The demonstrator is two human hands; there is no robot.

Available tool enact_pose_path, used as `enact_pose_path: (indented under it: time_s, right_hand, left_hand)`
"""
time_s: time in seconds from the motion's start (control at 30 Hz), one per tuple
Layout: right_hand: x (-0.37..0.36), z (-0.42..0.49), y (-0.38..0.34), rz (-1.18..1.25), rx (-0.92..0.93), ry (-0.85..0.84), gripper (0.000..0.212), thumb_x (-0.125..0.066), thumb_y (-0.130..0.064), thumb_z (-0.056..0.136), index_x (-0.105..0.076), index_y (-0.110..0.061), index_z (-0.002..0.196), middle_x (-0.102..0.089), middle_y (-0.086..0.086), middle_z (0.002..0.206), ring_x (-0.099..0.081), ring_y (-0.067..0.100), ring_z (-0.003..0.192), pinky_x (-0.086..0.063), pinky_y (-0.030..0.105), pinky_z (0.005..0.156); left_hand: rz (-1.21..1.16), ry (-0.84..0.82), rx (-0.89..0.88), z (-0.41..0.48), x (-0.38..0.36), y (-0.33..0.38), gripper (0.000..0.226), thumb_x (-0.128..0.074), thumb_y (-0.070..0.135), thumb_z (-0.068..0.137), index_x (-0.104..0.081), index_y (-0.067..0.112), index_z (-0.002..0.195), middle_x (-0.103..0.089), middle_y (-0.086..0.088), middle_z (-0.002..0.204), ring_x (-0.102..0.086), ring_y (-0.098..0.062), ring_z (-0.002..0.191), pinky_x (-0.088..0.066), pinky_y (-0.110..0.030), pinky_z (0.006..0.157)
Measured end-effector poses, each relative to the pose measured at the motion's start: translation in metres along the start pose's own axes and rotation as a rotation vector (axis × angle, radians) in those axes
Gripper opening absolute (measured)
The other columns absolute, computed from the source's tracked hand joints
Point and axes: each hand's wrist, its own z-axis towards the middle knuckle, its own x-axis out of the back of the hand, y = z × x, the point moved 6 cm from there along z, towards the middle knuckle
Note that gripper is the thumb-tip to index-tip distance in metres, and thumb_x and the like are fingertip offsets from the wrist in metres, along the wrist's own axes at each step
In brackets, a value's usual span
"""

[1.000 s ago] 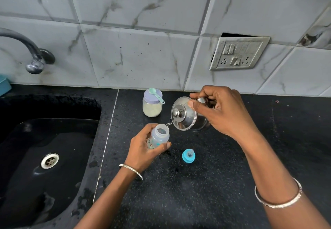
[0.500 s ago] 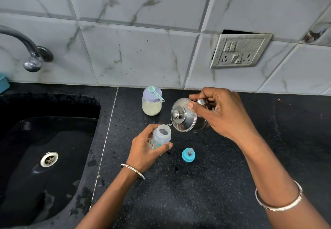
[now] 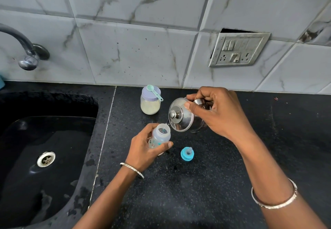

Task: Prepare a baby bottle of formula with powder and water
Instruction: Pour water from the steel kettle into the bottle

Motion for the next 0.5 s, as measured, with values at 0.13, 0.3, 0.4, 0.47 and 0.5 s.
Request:
enact_pose_path:
  time_s: [0.13,0.3,0.4,0.47,0.5]
  right_hand:
    - [0.0007,-0.0013,-0.0005,-0.003,0.002,0.008,0.023,-0.077,-0.039,0.083,-0.059,-0.036,0.069,-0.079,-0.011,0.109,-0.073,0.006,0.103,-0.060,0.045,0.091]
    - [0.0000,-0.0025,0.0012,-0.014,0.007,0.013,0.024,-0.075,-0.044,0.082,-0.058,-0.035,0.068,-0.079,-0.013,0.108,-0.072,0.008,0.106,-0.058,0.046,0.093]
    - [0.0010,-0.0037,0.0006,-0.015,0.008,0.012,0.023,-0.076,-0.040,0.083,-0.059,-0.033,0.069,-0.079,-0.012,0.109,-0.072,0.006,0.106,-0.059,0.045,0.093]
    - [0.0015,-0.0043,-0.0011,-0.020,0.014,0.011,0.023,-0.076,-0.039,0.084,-0.059,-0.033,0.070,-0.079,-0.011,0.109,-0.072,0.005,0.105,-0.059,0.044,0.093]
    - [0.0015,-0.0046,-0.0018,-0.024,0.019,0.009,0.023,-0.076,-0.039,0.084,-0.059,-0.034,0.069,-0.079,-0.011,0.108,-0.072,0.005,0.105,-0.059,0.044,0.092]
  left_hand:
    - [0.002,-0.001,0.001,-0.0010,0.0003,-0.0008,0.059,-0.082,0.058,0.067,-0.061,0.033,0.117,-0.070,0.015,0.113,-0.065,-0.007,0.106,-0.057,-0.035,0.093]
    - [0.006,0.002,0.001,-0.0007,0.0010,-0.0003,0.061,-0.081,0.060,0.066,-0.062,0.032,0.117,-0.070,0.015,0.112,-0.066,-0.007,0.106,-0.057,-0.036,0.093]
    - [0.003,-0.002,0.005,-0.0011,0.0013,-0.0002,0.061,-0.080,0.061,0.066,-0.062,0.032,0.117,-0.070,0.016,0.112,-0.066,-0.007,0.105,-0.057,-0.036,0.093]
    - [-0.002,-0.003,0.008,-0.0017,0.0011,-0.0003,0.061,-0.080,0.060,0.066,-0.062,0.032,0.116,-0.070,0.016,0.112,-0.066,-0.007,0.105,-0.057,-0.037,0.093]
    - [-0.003,-0.005,0.010,-0.0019,0.0007,-0.0006,0.061,-0.080,0.060,0.066,-0.062,0.032,0.117,-0.070,0.016,0.112,-0.066,-0.007,0.105,-0.057,-0.037,0.094]
